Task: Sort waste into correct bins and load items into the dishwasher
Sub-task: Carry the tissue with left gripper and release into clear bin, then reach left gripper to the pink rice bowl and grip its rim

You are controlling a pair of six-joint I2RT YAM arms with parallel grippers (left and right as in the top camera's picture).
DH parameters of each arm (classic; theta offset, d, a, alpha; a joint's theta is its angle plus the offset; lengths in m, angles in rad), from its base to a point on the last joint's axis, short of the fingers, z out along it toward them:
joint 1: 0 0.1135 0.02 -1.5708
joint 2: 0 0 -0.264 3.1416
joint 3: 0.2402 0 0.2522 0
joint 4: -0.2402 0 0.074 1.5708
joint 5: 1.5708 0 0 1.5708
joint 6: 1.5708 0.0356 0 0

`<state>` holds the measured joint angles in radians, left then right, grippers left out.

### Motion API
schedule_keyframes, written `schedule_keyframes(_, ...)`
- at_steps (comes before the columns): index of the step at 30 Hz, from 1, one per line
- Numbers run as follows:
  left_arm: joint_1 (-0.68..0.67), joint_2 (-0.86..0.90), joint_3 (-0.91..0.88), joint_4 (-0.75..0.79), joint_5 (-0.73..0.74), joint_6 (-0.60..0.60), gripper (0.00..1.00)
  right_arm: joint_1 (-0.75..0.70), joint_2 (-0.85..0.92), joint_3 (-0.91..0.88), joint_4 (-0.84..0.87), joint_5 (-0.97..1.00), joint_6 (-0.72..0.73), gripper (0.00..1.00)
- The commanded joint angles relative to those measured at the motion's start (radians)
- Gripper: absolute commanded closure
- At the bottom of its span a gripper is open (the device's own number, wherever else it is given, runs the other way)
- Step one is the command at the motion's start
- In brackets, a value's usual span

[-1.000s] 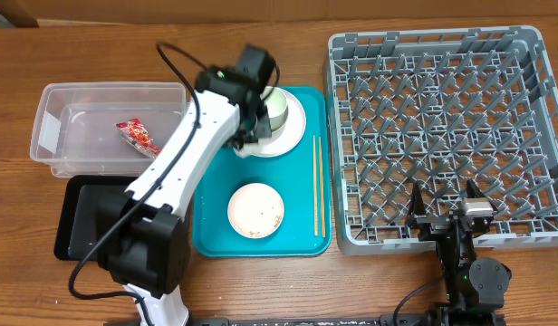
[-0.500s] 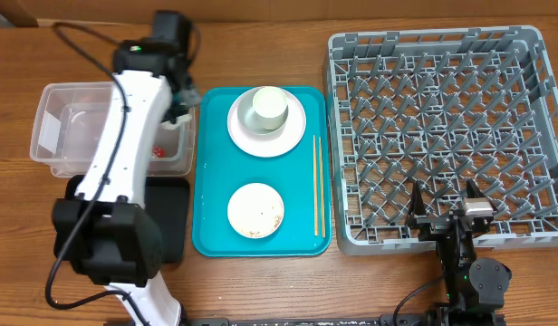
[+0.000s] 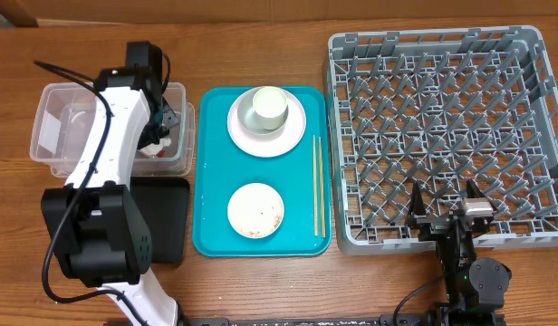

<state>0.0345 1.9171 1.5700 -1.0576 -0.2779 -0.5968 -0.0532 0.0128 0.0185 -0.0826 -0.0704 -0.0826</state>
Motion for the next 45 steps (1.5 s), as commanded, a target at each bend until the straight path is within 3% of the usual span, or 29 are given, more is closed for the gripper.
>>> schedule_keyframes(1,0.002,0.007,-0.016,0.012,-0.018,-0.012,0.87,-0.008,-0.010,-0.010,0.004,0.009,-0.004,0.00)
schedule_keyframes(3,0.003,0.007,-0.012,0.015,-0.018,-0.009,0.75,-0.008,-0.010,-0.010,0.004,0.009,-0.004,0.00)
schedule_keyframes(4,0.003,0.007,-0.009,0.014,-0.017,-0.009,0.56,-0.008,-0.010,-0.010,0.004,0.009,-0.004,0.00)
schedule_keyframes(6,0.003,0.005,-0.001,0.010,-0.016,-0.008,0.51,-0.008,-0.010,-0.010,0.004,0.009,-0.004,0.00)
schedule_keyframes(16,-0.018,0.002,0.195,-0.182,0.109,0.068,0.76,-0.008,-0.010,-0.010,0.004,0.009,-0.004,0.00)
schedule_keyframes(18,-0.031,0.001,0.221,-0.207,0.162,0.096,0.96,-0.008,-0.010,-0.010,0.004,0.009,-0.004,0.00)
schedule_keyframes(24,-0.073,0.001,0.228,-0.284,0.333,0.130,0.96,-0.008,-0.010,-0.010,0.004,0.009,-0.004,0.00)
schedule_keyframes(31,-0.184,0.001,0.228,-0.381,0.375,0.143,0.96,-0.008,-0.010,-0.010,0.004,0.009,-0.004,0.00)
schedule_keyframes(43,-0.536,0.002,0.212,-0.409,0.372,0.148,0.96,-0.008,-0.010,-0.010,0.004,0.009,-0.004,0.00)
schedule_keyframes(45,-0.594,0.002,0.201,-0.399,0.372,0.146,0.92,-0.008,-0.010,-0.010,0.004,0.009,-0.004,0.00)
